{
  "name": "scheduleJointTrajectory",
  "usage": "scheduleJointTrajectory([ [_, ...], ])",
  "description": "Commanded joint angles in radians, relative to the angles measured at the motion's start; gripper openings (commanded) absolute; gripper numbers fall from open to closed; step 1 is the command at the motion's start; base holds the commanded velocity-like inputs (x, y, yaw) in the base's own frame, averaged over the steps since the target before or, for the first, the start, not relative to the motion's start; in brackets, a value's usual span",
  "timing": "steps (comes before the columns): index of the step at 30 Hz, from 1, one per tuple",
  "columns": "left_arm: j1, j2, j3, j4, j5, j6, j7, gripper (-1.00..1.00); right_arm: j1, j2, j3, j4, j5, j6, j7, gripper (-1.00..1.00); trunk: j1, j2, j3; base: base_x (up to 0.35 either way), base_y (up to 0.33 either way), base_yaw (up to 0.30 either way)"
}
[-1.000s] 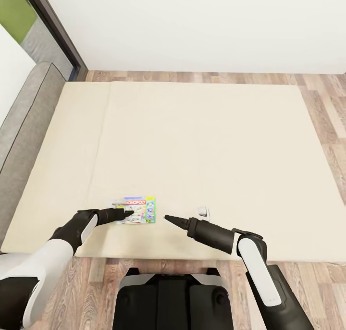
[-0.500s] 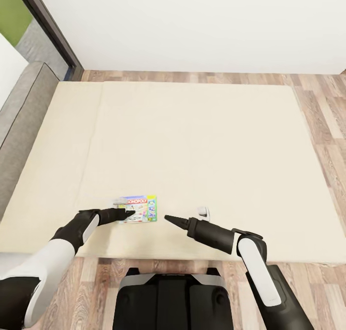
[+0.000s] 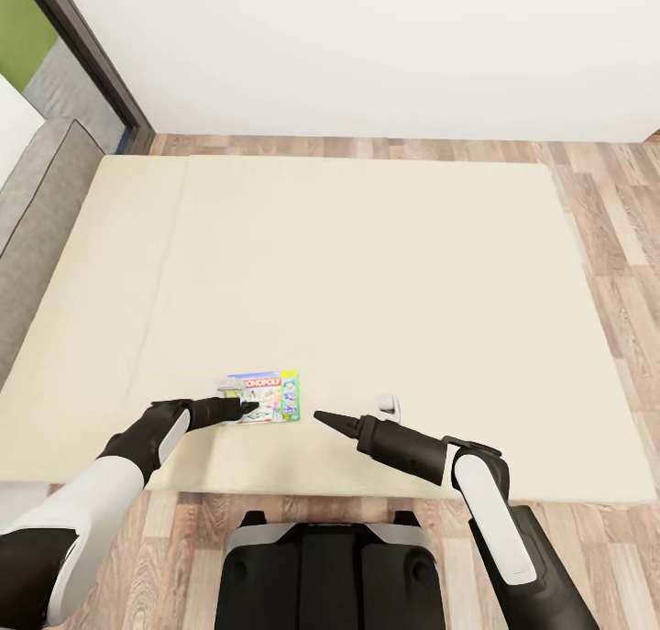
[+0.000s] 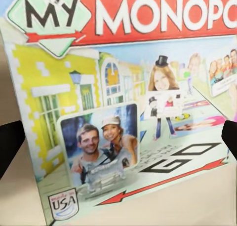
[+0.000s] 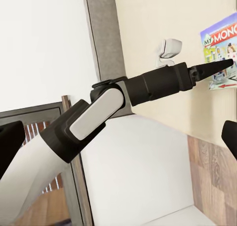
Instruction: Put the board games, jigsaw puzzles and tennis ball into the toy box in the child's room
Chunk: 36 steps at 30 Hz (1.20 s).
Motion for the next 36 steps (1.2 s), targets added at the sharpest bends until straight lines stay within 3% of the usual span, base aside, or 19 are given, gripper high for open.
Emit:
scheduleJointTrajectory([
  [1,0.000,0.001,-0.007,-0.002,0.011,0.007,0.002,1.00,0.000,0.001,-0.001,0.000,0.006,0.004,0.007,1.00,0.001,-0.002,-0.001,0.000,-0.113,0.000],
  [36,0.000,-0.002,-0.007,-0.002,0.011,0.005,0.002,1.00,0.000,-0.002,-0.001,0.000,0.006,0.004,0.007,1.00,0.001,-0.002,-0.001,0.000,-0.153,0.000],
])
